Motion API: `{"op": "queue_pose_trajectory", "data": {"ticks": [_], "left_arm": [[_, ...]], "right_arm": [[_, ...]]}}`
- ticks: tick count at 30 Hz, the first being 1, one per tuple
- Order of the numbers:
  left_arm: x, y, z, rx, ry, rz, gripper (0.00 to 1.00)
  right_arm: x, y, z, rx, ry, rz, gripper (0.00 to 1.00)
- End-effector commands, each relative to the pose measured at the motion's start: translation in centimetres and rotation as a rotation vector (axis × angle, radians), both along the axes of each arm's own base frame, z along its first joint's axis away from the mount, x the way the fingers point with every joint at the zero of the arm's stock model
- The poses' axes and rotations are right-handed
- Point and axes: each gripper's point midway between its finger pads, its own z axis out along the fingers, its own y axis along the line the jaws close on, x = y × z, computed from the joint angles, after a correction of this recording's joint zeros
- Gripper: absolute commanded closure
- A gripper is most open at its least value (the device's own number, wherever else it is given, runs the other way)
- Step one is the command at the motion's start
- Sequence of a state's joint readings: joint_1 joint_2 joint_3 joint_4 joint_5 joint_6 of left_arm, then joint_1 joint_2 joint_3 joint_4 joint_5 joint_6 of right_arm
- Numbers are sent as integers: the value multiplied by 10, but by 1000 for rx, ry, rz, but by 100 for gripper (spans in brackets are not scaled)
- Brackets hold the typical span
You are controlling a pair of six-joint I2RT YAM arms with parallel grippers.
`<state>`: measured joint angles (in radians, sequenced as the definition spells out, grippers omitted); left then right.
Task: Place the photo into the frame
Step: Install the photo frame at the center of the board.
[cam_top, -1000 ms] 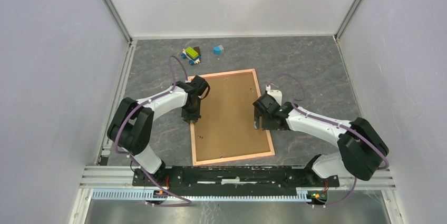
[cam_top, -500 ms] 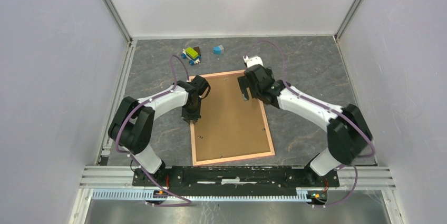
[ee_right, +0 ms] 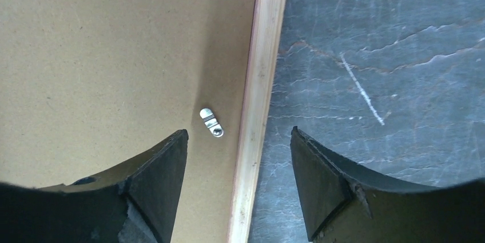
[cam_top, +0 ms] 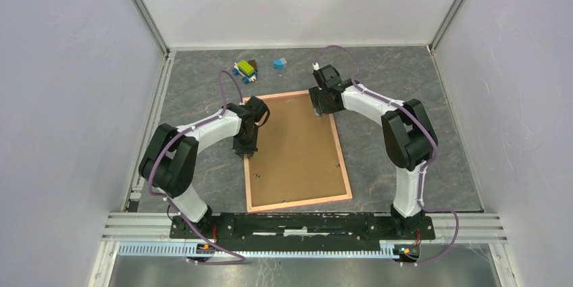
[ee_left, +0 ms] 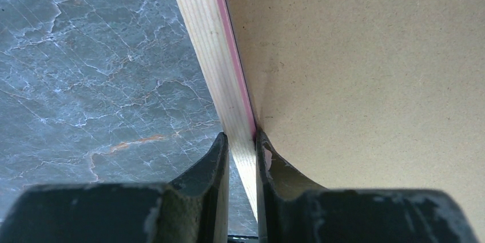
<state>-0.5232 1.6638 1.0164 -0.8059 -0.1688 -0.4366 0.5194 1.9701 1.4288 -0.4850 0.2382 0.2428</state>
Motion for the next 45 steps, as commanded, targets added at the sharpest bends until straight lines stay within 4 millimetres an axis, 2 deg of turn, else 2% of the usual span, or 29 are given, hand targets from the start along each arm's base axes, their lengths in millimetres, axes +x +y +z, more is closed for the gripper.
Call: {"op": "queue_pose_trajectory", "data": {"ticks": [1, 4, 9, 20, 24, 31, 37, 41, 45], "left_arm": [[-5, -2, -5, 0, 40, -89, 98], [-5, -3, -5, -5, 41, -88, 98], [-6, -3, -5, -4, 43, -86, 98], [-7, -3, -8, -7, 51, -82, 98], [-7, -3, -8, -8, 52, -82, 98], [-6, -7, -8, -20, 52, -79, 98], [-3, -11, -9, -30, 58, -67, 98], [1, -13, -13, -22, 74, -53, 98], [21, -13, -18, 42, 78, -47, 98]], "right_arm": [[5, 8, 6, 40, 13, -10, 31], [5, 3, 0, 42, 27, -28, 35], [7, 0, -7, 36, 38, -36, 36], [15, 2, -15, 42, 49, -65, 46], [5, -1, -19, 47, 83, -99, 53], [-23, 0, -29, 102, 166, -155, 71], [-40, 1, -29, 96, 168, -237, 87], [-45, 4, -32, 99, 185, -227, 92], [-53, -4, -22, 164, 147, -218, 88]]}}
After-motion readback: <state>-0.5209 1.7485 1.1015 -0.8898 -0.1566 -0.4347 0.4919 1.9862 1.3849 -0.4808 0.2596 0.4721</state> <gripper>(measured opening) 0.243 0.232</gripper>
